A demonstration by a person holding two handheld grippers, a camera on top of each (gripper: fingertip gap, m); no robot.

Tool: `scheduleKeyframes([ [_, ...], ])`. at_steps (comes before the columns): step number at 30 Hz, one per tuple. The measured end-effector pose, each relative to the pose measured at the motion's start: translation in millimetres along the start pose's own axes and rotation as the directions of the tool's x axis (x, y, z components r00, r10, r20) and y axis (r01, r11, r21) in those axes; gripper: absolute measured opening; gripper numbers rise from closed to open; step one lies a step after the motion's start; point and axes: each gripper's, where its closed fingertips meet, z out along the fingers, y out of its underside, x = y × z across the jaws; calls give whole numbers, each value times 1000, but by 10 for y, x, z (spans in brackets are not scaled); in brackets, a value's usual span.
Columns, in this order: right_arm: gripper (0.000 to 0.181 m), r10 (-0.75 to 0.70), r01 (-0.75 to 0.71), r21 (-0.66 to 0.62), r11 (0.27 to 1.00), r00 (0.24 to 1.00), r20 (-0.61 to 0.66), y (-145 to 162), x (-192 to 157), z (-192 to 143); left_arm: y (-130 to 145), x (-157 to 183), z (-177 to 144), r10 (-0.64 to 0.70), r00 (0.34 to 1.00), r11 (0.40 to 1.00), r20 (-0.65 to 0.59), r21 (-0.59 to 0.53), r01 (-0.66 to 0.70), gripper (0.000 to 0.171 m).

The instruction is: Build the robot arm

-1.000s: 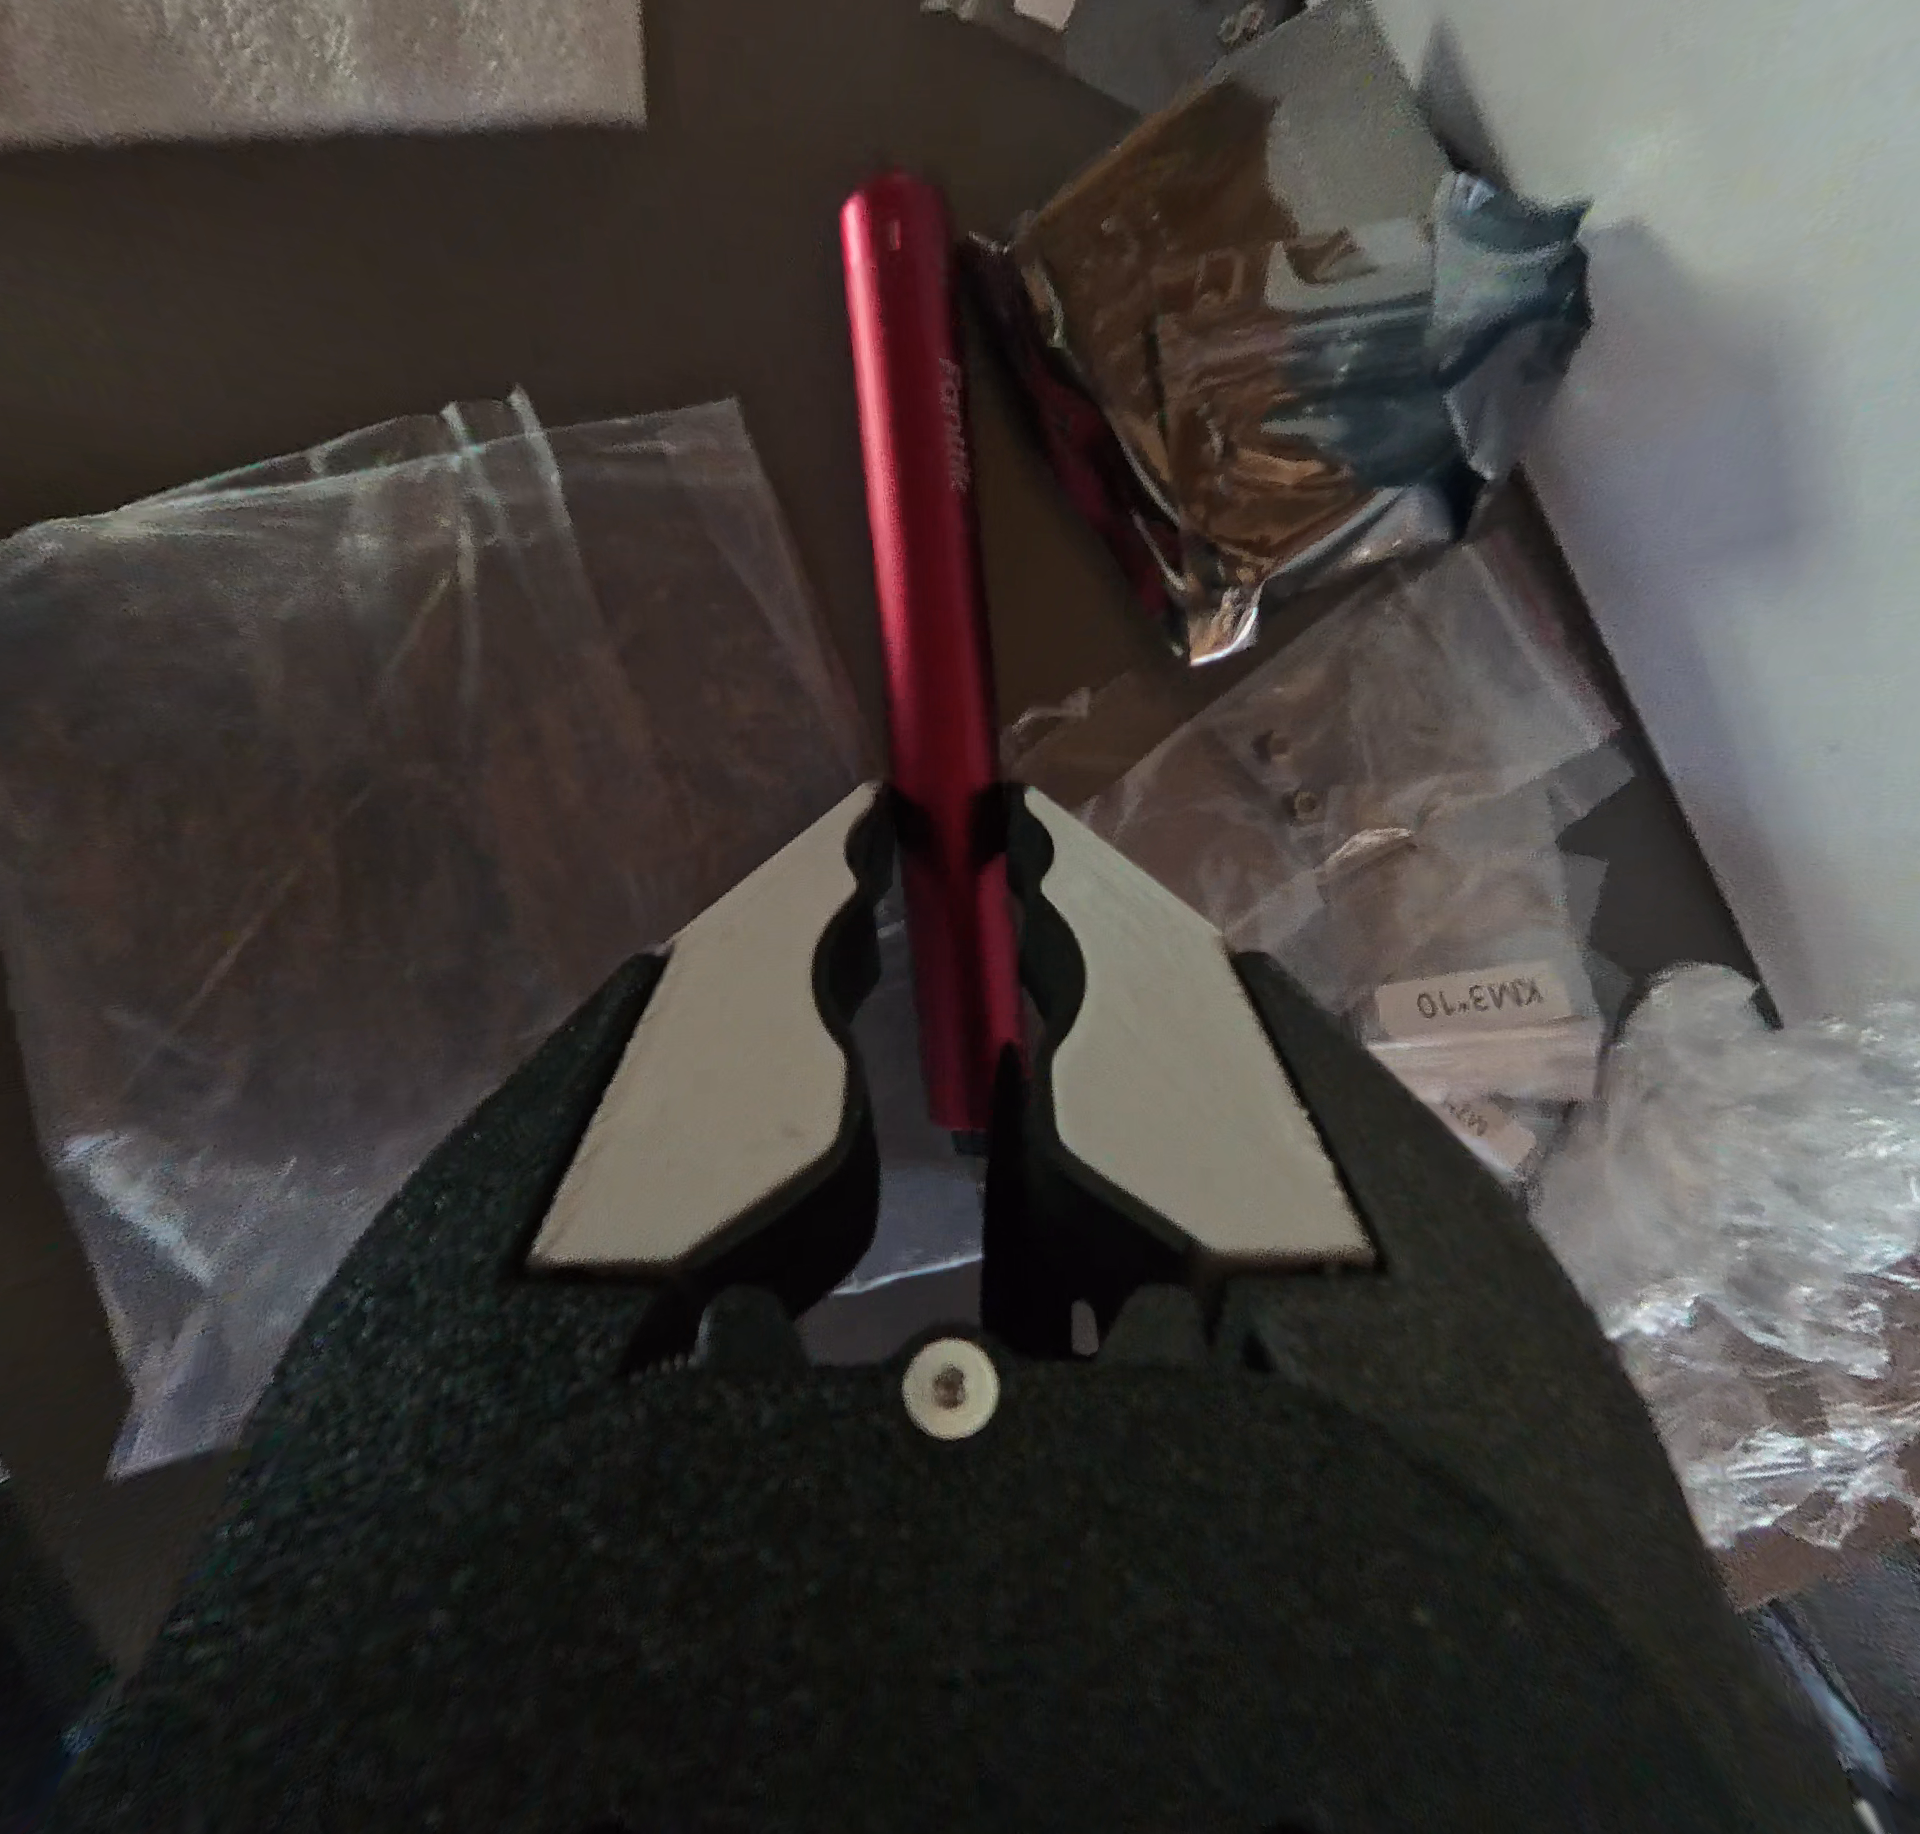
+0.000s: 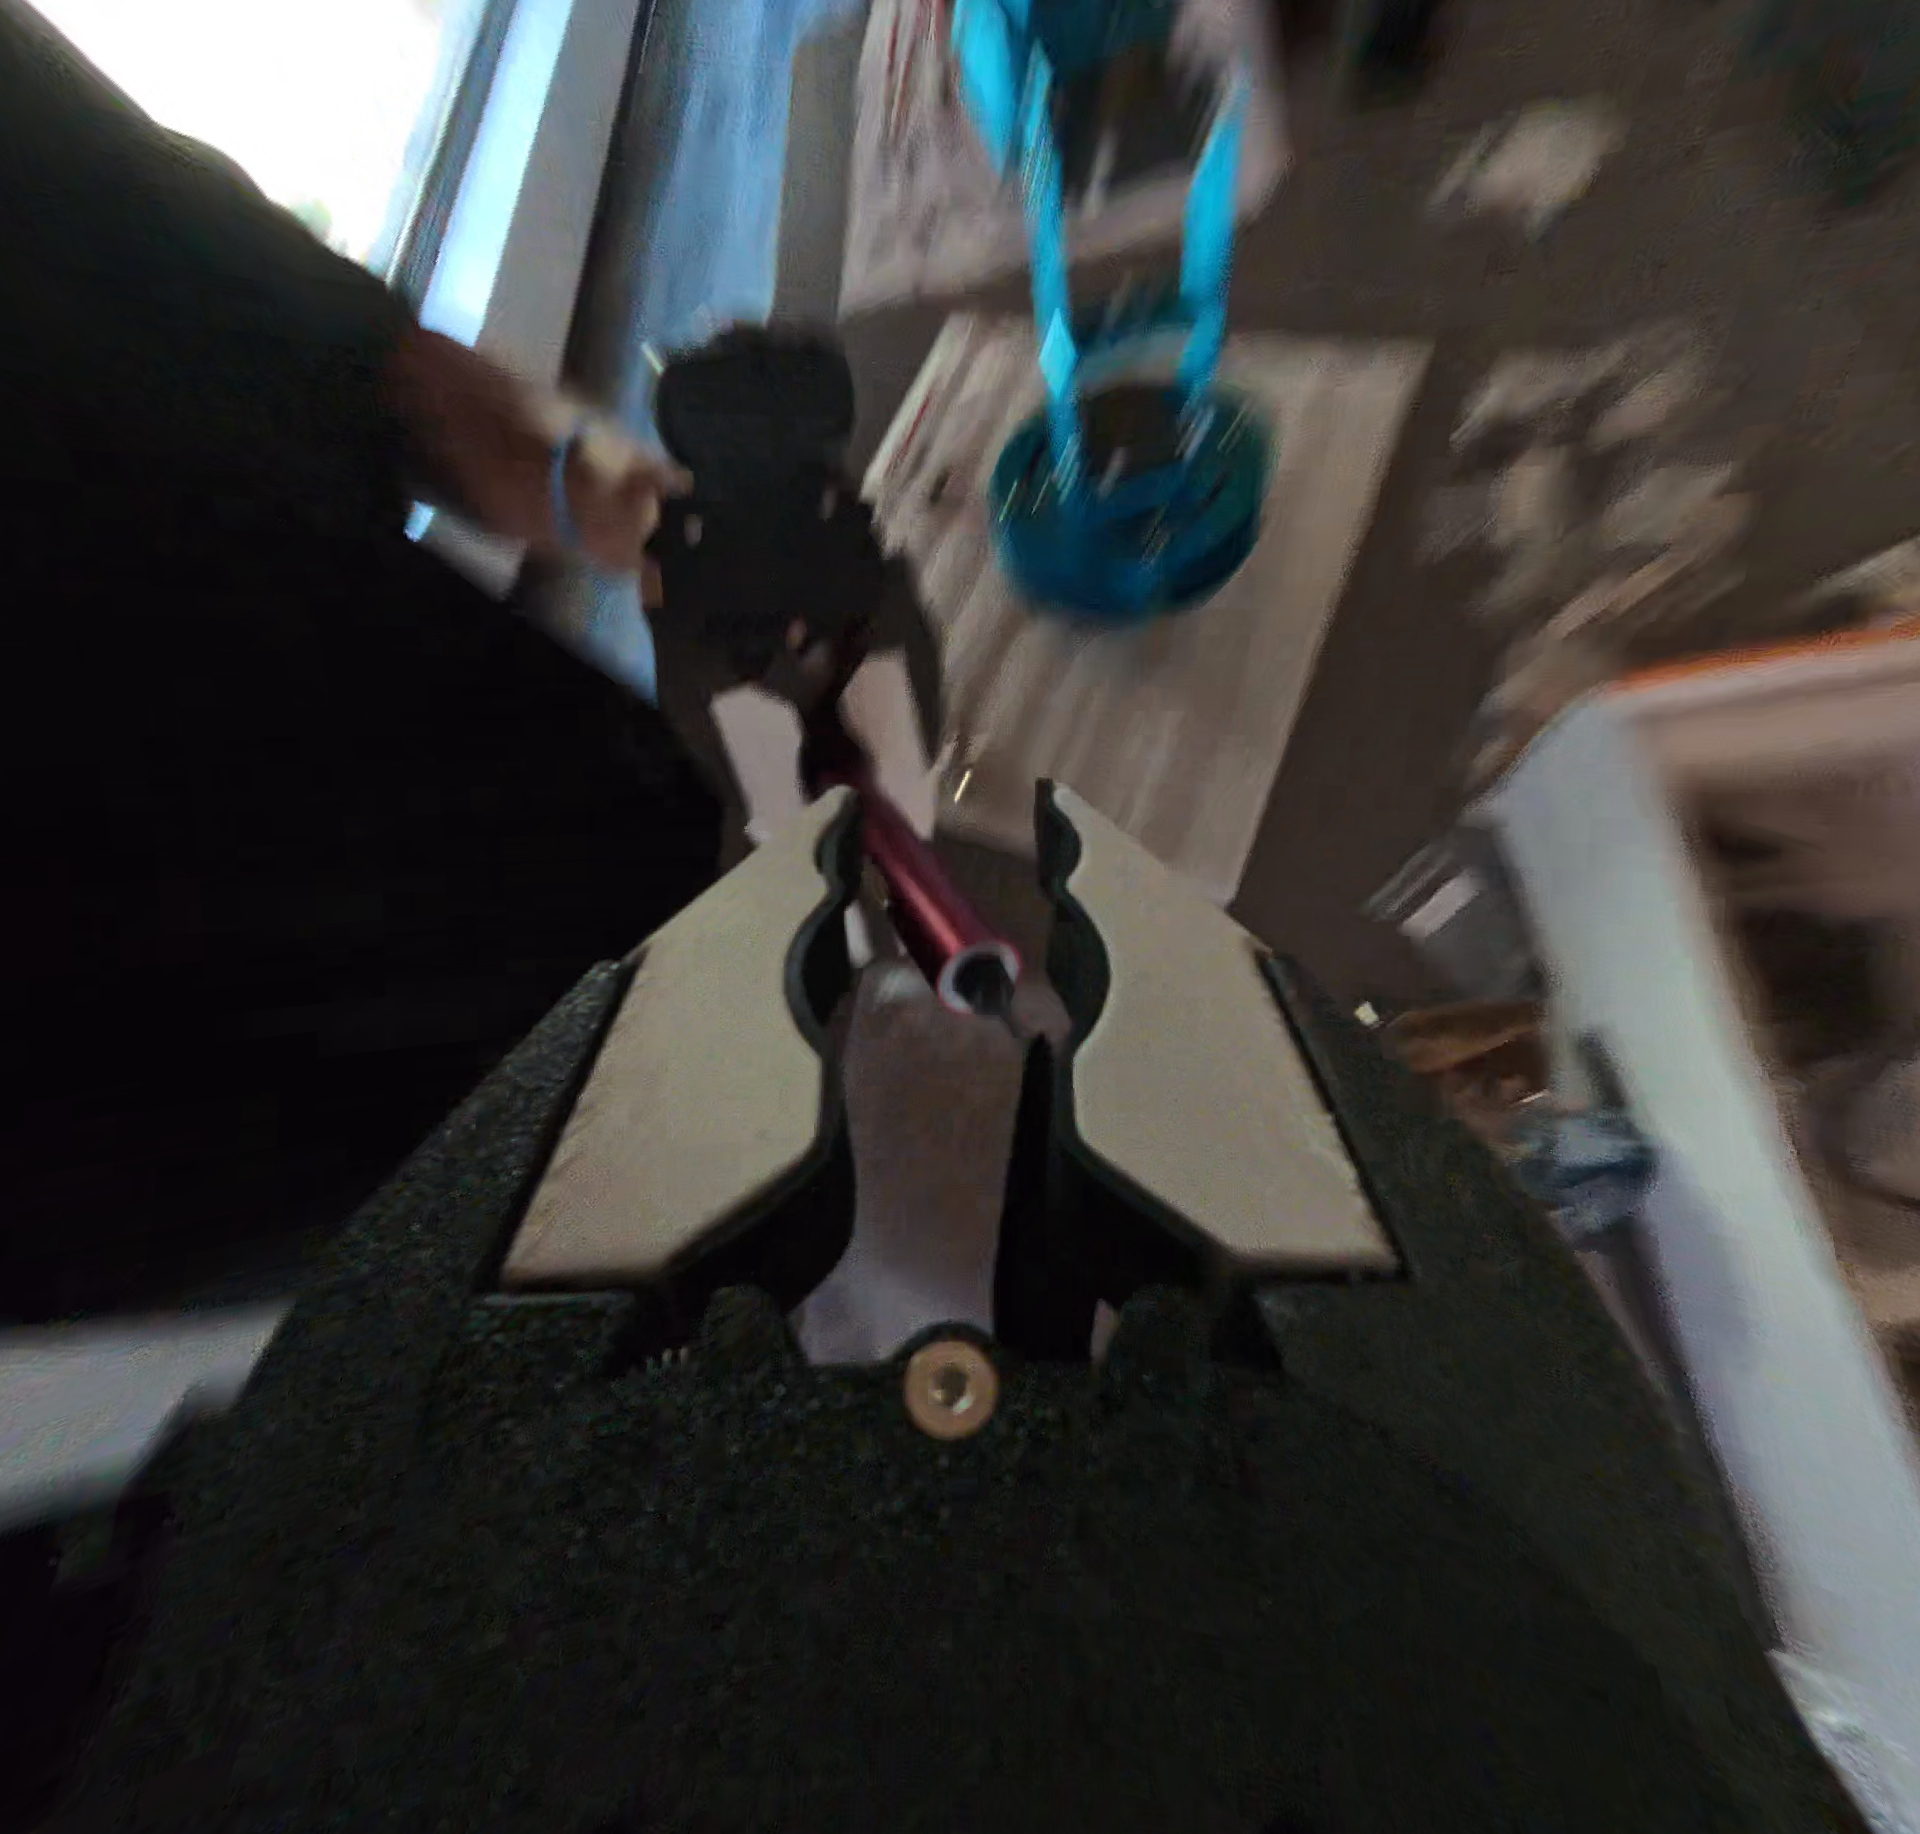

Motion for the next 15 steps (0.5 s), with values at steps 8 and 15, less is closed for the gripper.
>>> scheduleKeyframes([
  [8,62,-64,341,201,918,629,-774,130,-128,-169,-104,537,-586,-481,843,873,-240,-44,485,7],
  [15,71,-393,445,-272,853,206,-896,292,-237,618,84,691,-793,-700,654,709,-286,-168,685,8],
])
